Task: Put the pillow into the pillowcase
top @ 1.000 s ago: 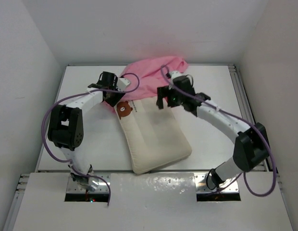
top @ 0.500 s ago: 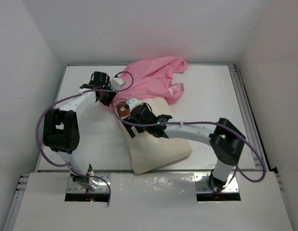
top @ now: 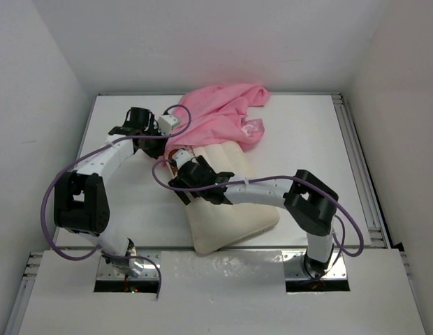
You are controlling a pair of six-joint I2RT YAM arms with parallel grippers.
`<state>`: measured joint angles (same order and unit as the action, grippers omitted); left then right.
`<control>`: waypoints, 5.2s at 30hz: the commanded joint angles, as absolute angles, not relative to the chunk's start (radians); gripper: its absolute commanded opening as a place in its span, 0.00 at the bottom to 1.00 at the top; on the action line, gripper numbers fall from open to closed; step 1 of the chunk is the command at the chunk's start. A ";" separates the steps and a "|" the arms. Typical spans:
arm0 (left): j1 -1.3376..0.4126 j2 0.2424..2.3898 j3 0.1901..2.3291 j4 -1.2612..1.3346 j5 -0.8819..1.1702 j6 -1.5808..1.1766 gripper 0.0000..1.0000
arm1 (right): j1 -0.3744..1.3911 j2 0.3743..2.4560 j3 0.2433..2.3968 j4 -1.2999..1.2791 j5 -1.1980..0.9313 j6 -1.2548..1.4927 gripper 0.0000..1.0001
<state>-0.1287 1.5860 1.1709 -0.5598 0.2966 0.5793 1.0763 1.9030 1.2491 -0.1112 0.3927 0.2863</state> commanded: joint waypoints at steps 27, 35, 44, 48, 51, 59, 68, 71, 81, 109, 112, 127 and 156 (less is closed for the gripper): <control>-0.149 1.488 1.262 -0.707 0.426 0.534 0.00 | 0.810 1.870 1.487 -0.051 0.268 0.583 0.00; -0.287 1.428 1.422 -0.898 0.572 0.676 0.00 | 0.802 1.689 1.338 0.196 0.451 0.600 0.00; -0.305 1.428 1.361 -0.962 0.804 0.758 0.00 | 0.801 1.920 1.447 0.032 0.244 0.713 0.00; -0.189 1.396 1.240 -0.927 0.761 0.770 0.00 | 0.770 1.875 1.373 0.089 0.056 0.623 0.28; -0.158 1.388 1.163 -0.876 0.658 0.753 0.02 | 0.752 1.813 1.319 0.057 -0.095 0.533 0.76; -0.228 1.455 1.297 -0.868 0.557 0.746 0.56 | 0.623 1.526 1.126 -0.162 -0.242 0.382 0.59; -0.532 1.838 1.702 -0.732 0.195 0.615 0.67 | 0.258 1.497 1.048 -0.204 -0.354 0.532 0.79; -0.598 1.977 1.797 -0.681 0.100 0.606 0.72 | 0.213 1.541 1.016 -0.183 -0.356 0.511 0.99; -0.614 2.118 1.775 -0.419 -0.208 0.554 0.76 | 0.224 1.781 0.971 -0.039 -0.549 0.548 0.99; -0.638 1.927 2.034 -0.943 0.553 0.655 0.00 | 0.407 1.514 0.986 0.389 -0.275 0.713 0.00; -0.640 1.908 2.028 -0.985 0.600 0.672 0.00 | 0.400 1.505 0.953 0.445 -0.160 0.800 0.00; -0.479 1.796 1.804 -0.873 0.466 0.580 1.00 | 0.336 1.649 0.951 0.133 -0.067 0.784 0.83; -0.150 1.894 1.189 -0.366 0.379 0.690 0.81 | 0.368 1.730 0.828 0.155 -0.613 0.687 0.67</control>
